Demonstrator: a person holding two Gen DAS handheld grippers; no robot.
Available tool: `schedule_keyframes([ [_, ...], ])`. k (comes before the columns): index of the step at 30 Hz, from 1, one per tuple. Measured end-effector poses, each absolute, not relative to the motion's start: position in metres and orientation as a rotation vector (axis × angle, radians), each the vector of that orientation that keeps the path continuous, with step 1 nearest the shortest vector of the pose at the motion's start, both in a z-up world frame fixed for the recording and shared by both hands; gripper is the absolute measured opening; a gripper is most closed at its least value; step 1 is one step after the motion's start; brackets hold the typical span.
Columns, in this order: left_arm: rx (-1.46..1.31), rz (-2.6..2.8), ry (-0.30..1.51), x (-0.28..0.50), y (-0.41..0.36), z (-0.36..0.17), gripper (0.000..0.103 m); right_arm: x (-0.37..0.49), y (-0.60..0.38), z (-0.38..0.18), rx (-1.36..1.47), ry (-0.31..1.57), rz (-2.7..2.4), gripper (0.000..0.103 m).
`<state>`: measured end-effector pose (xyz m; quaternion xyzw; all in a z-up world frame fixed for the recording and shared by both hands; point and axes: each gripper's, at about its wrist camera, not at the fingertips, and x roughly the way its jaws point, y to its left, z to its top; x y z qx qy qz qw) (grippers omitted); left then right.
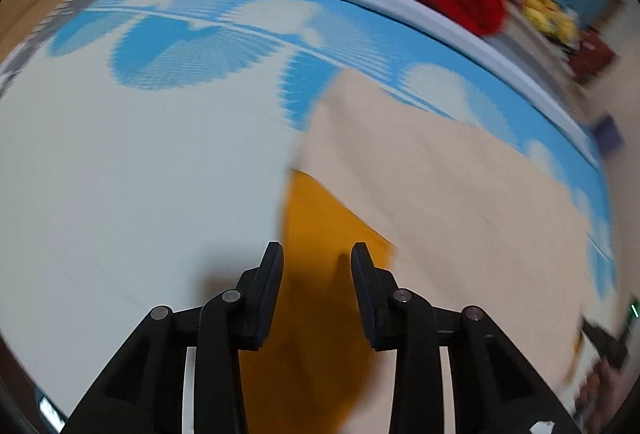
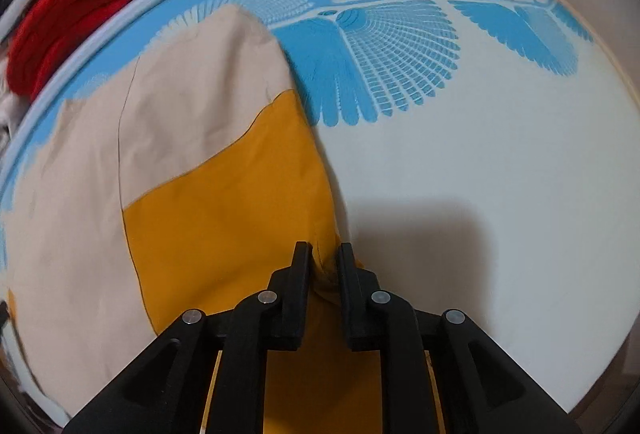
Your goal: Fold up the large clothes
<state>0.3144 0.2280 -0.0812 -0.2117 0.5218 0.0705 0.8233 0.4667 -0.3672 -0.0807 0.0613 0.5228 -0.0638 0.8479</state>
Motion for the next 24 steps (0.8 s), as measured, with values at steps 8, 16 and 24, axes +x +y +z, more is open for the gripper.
schedule_keyframes([
  [8,-0.161,0.16,1.401,0.303,0.198,-0.138,0.033,0.45,-0.364,-0.061,-0.029,1.0,-0.18,0.005],
  [16,-0.141,0.097,1.345,0.291,0.182,-0.117,0.03,0.42,-0.34,-0.032,-0.106,0.88,-0.023,0.008],
  [24,-0.059,0.179,1.315,0.294,0.171,-0.106,0.029,0.415,-0.317,-0.081,-0.347,1.085,-0.023,0.008],
])
